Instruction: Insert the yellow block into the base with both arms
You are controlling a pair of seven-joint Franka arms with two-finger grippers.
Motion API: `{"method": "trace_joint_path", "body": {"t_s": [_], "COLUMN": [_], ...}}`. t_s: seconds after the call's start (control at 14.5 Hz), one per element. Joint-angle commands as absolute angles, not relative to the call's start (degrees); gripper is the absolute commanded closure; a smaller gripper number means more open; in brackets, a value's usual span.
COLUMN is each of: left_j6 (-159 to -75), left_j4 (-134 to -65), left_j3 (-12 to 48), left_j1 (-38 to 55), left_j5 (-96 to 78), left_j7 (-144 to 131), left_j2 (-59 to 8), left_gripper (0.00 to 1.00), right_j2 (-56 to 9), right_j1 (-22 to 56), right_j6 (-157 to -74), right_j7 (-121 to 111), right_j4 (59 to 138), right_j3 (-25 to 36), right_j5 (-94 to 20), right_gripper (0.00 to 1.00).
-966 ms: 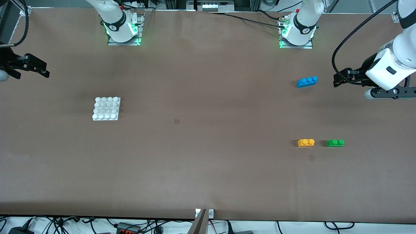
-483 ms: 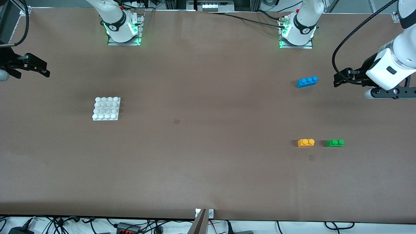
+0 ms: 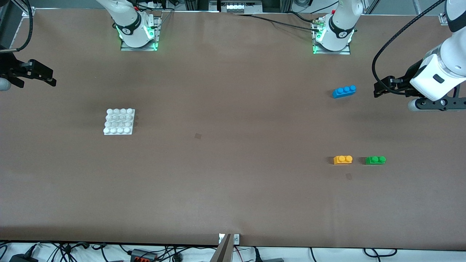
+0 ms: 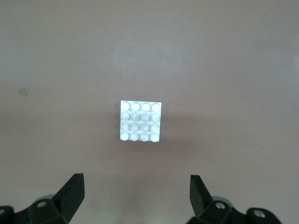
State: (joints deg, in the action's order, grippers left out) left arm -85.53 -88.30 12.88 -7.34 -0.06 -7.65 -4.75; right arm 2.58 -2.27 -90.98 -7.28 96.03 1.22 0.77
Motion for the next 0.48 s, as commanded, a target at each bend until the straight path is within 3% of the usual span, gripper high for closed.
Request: {"method": "trace_joint_path", "body": {"t_s": [0.0, 0.41], "left_j6": [-84.38, -84.38], "left_j4": [-86.92, -86.92], "left_j3": [12.92, 12.83], "left_j1": [-7.65, -7.65], "left_j5": [-0.53, -0.97], "left_j7": [-6.5, -6.5], "left_j2": [-5.01, -5.01], "left_gripper": [0.0, 0.0], "right_j2": [2.55, -0.16], "right_j1": [-2.55, -1.76], "right_j6": [-87.55, -82.78], "right_j7": [-5.63, -4.4], "right_j4": [94.75, 97.37], "right_j3": [0.62, 0.7], "right_j5": [1.41, 1.05], "right_gripper": [0.0, 0.0]}}
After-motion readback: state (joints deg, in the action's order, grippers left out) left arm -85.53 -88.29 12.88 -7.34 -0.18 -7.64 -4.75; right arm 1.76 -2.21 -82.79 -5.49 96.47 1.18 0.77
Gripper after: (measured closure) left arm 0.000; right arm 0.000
